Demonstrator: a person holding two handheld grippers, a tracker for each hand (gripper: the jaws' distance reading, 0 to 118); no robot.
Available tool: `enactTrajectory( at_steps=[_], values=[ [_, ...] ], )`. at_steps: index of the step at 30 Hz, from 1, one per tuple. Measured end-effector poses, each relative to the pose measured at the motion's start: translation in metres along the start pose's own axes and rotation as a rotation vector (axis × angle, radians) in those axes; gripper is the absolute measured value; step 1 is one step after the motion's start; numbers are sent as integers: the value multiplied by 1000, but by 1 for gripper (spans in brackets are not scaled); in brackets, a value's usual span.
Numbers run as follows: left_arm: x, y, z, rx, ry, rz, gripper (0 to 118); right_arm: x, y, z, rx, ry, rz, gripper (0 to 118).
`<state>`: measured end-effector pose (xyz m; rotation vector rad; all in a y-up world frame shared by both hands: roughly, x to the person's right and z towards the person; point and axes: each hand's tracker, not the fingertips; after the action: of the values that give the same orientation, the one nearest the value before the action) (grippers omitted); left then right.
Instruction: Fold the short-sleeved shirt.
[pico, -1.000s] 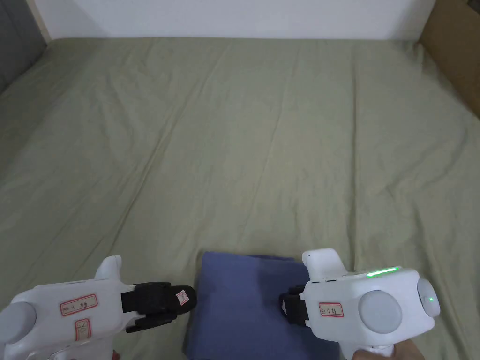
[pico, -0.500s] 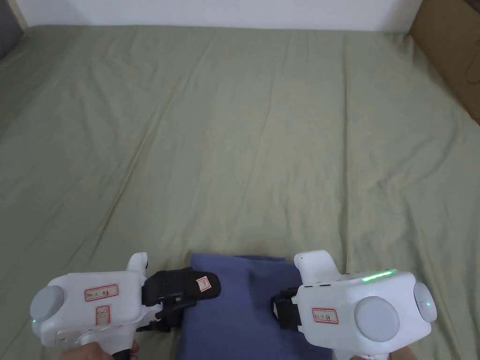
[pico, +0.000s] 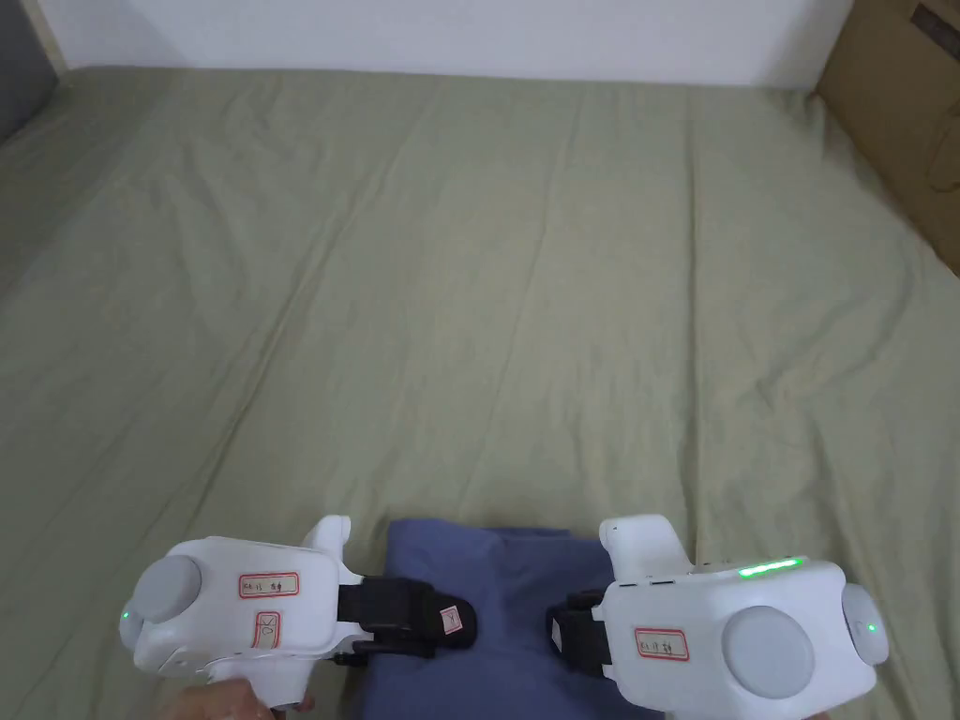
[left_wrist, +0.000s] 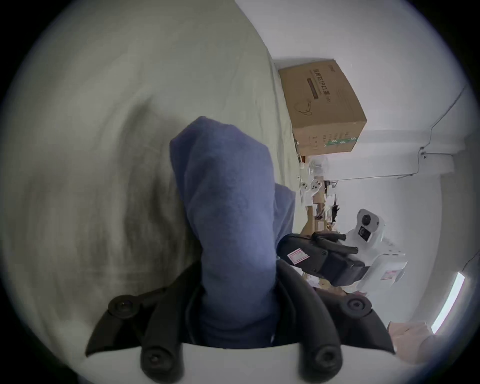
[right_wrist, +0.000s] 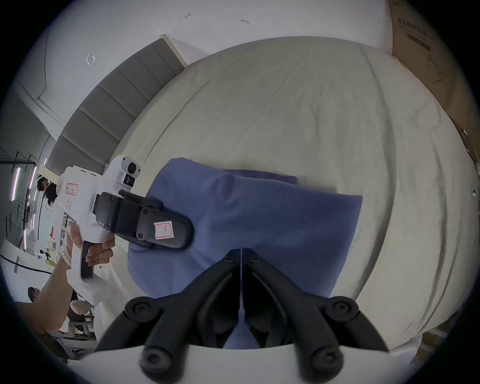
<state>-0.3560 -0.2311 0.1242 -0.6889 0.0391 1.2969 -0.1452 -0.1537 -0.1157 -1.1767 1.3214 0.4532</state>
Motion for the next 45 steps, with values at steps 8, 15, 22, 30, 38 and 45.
enactTrajectory(
  at_steps=[8, 15, 22, 30, 38, 45],
  values=[
    [5, 20, 87, 53, 215, -104, 24, -11, 6, 21, 47, -1, 12, 1],
    [-17, 57, 208, 72, 666, -158, 24, -14, 17, 29, 81, -10, -35, 1],
    [-46, 84, 275, -37, 1199, -217, 24, -3, 29, 21, 80, -61, -100, 1],
    [-85, 102, 298, -34, 1472, -227, 95, 7, 38, 18, 78, -88, -131, 1],
    [-41, 82, 325, 275, 1181, -129, 105, 24, 29, 17, 82, -76, -153, 1],
    [24, 22, 256, 309, 878, -182, 0, 29, 15, 29, 109, -49, -168, 1]
  ],
)
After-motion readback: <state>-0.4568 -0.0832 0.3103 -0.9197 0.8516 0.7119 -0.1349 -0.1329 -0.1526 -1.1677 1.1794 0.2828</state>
